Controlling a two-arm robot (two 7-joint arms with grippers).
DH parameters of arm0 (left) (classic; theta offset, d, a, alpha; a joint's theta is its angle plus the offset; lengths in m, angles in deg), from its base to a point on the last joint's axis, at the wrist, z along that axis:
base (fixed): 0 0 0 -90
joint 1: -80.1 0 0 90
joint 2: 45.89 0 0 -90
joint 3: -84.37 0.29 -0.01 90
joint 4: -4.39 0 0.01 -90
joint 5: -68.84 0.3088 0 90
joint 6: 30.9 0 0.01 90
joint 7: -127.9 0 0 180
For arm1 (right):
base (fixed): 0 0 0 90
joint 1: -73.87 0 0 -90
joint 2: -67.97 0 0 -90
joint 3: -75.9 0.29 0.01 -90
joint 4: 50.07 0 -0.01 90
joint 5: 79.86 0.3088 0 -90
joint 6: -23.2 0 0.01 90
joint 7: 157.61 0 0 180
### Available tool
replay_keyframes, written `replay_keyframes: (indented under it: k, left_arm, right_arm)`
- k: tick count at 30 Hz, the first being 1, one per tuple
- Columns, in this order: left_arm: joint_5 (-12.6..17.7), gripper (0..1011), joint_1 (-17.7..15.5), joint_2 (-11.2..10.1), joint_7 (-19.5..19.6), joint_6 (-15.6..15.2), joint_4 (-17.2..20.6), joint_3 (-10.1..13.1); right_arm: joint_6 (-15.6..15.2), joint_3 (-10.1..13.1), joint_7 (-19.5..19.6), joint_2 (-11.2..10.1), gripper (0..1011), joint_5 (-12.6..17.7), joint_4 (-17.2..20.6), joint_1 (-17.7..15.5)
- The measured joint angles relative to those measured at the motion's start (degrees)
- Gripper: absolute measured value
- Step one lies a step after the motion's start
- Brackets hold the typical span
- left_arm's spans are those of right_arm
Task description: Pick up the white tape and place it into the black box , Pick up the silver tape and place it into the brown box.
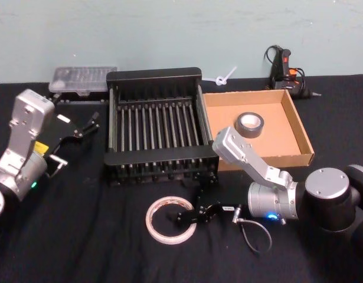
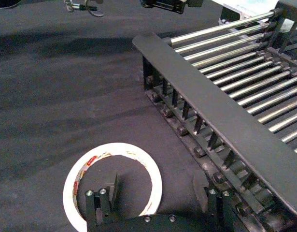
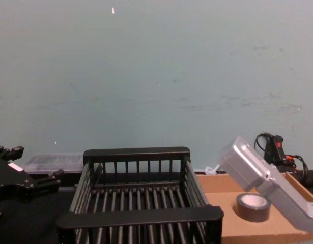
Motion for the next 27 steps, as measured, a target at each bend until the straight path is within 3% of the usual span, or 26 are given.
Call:
replay_keyframes:
  k: [27]
  left_arm:
    - [0.0,1001,0.0,0.0,0.0,0.0,0.0,0.0]
  right_arm:
    - [-1.5,-0.6,1.5,-0.2,1002,-1.5,0.8,-0.2]
